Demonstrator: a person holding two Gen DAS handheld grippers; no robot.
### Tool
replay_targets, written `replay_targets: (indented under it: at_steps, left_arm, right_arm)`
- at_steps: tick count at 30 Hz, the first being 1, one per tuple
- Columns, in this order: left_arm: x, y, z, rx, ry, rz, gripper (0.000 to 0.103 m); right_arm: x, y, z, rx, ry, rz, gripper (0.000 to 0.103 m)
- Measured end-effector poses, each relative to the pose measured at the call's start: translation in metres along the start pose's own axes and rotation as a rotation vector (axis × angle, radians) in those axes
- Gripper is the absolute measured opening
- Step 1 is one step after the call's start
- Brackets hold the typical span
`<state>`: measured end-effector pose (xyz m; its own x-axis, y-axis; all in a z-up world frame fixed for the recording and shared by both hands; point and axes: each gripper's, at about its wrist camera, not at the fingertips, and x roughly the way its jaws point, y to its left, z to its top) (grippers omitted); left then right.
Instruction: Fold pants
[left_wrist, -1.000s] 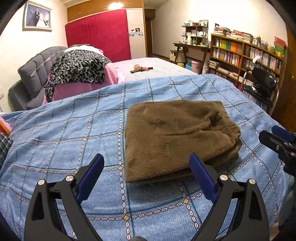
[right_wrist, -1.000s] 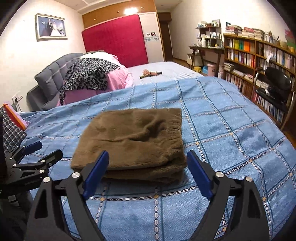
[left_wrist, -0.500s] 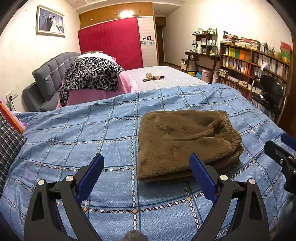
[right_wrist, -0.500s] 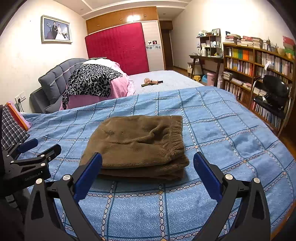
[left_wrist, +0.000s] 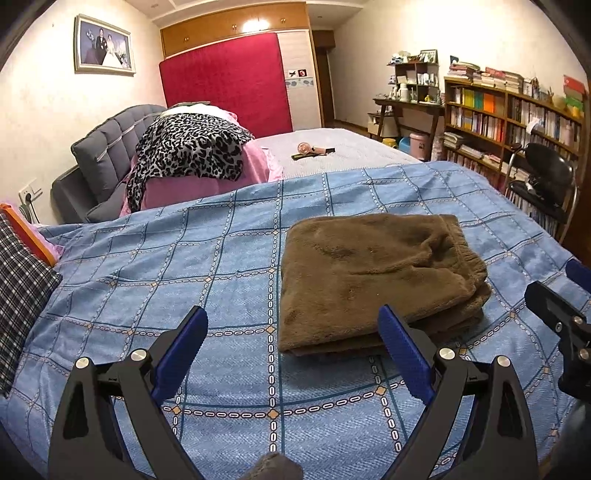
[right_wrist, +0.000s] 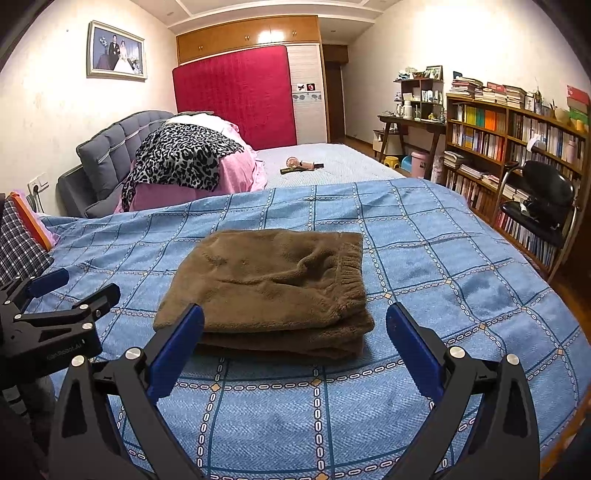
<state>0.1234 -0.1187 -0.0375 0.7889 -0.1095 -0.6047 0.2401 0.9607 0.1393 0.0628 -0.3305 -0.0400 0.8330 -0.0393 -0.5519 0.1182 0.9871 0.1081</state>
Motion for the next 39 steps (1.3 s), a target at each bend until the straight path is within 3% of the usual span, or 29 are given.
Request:
replay_targets:
  at_steps: [8, 27, 39]
  left_arm:
    - [0.004, -0.002, 0.000, -0.004, 0.015, -0.048, 0.092]
    - [0.014, -0.005, -0.001, 0.010, 0.036, -0.052, 0.092]
    - [0.012, -0.009, -0.005, 0.031, -0.005, -0.063, 0.092]
  right_arm:
    - [0.005, 0.001, 0.002, -0.008, 0.001, -0.003, 0.100]
    - [0.017, 0.001, -0.001, -0.011, 0.019, 0.003, 0.100]
    - [0.021, -0.006, -0.008, 0.013, 0.036, -0.003, 0.100]
